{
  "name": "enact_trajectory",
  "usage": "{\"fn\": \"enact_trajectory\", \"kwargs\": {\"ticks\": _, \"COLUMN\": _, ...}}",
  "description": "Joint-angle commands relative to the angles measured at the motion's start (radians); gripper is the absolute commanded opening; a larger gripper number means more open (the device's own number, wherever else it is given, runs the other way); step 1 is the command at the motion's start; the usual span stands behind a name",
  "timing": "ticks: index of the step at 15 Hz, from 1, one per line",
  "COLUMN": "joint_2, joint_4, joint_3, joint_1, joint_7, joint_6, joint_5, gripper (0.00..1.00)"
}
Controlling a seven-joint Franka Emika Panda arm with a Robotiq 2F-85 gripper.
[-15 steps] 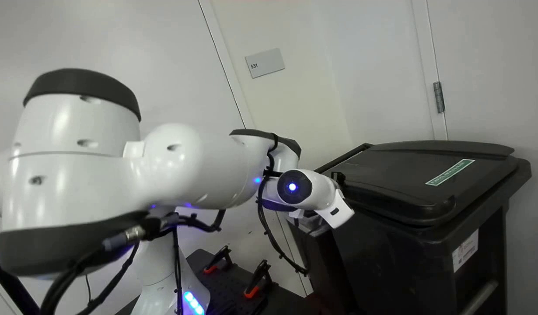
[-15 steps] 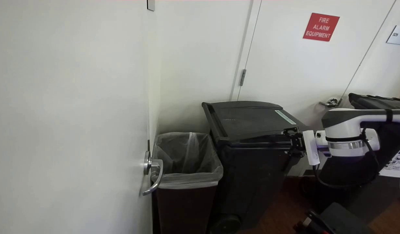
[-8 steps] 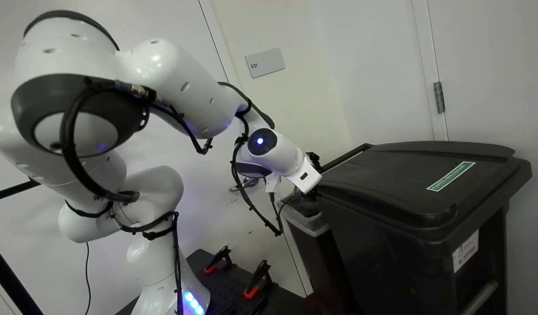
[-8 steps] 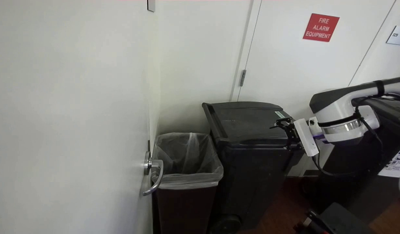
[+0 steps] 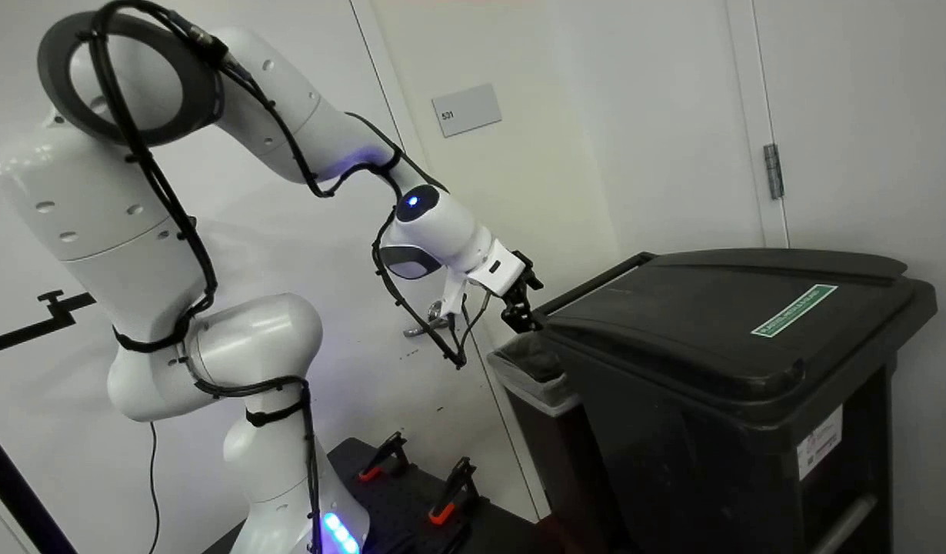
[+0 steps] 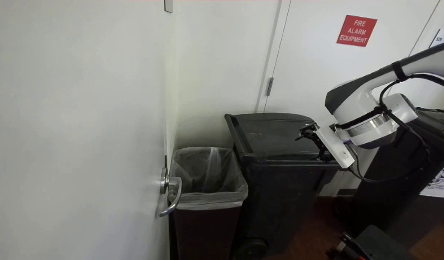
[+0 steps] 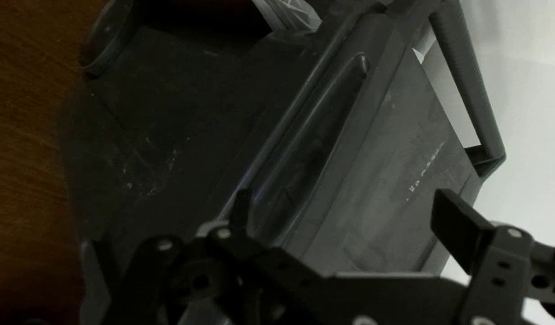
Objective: Close the lid on the dustbin to the right
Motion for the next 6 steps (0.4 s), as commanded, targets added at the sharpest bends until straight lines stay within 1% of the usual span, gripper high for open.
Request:
{"fn": "enact_trajectory", "kwargs": {"ticks": 1, "joint_2": 0.251, "joint_4": 0.032, "joint_3": 0.171, "joint_1": -0.214, "joint_7": 0.013, "joint_6": -0.187, "joint_5": -0.064, "gripper": 1.00}}
{"fn": "enact_trajectory", "kwargs": {"ticks": 2, "joint_2": 0.305, "joint_4": 0.052, "joint_3": 0.218, "joint_1": -0.286, "joint_7": 0.045, "joint_6": -0.238, "joint_5": -0.134, "gripper": 1.00}}
{"fn": "enact_trajectory", "kwargs": {"ticks": 3, "joint_2": 0.334, "joint_4": 0.060, "joint_3": 0.242, "joint_1": -0.336, "joint_7": 0.060, "joint_6": -0.263, "joint_5": -0.206, "gripper": 1.00}}
{"fn": "enact_trajectory", "kwargs": {"ticks": 4, "joint_2": 0.359, "joint_4": 0.072, "joint_3": 0.257, "joint_1": -0.381, "joint_7": 0.076, "joint_6": -0.286, "joint_5": -0.294, "gripper": 1.00}}
{"fn": "enact_trajectory", "kwargs": {"ticks": 6, "joint_2": 0.401, "joint_4": 0.100, "joint_3": 0.250, "joint_1": -0.432, "joint_7": 0.107, "joint_6": -0.317, "joint_5": -0.484, "gripper": 1.00}}
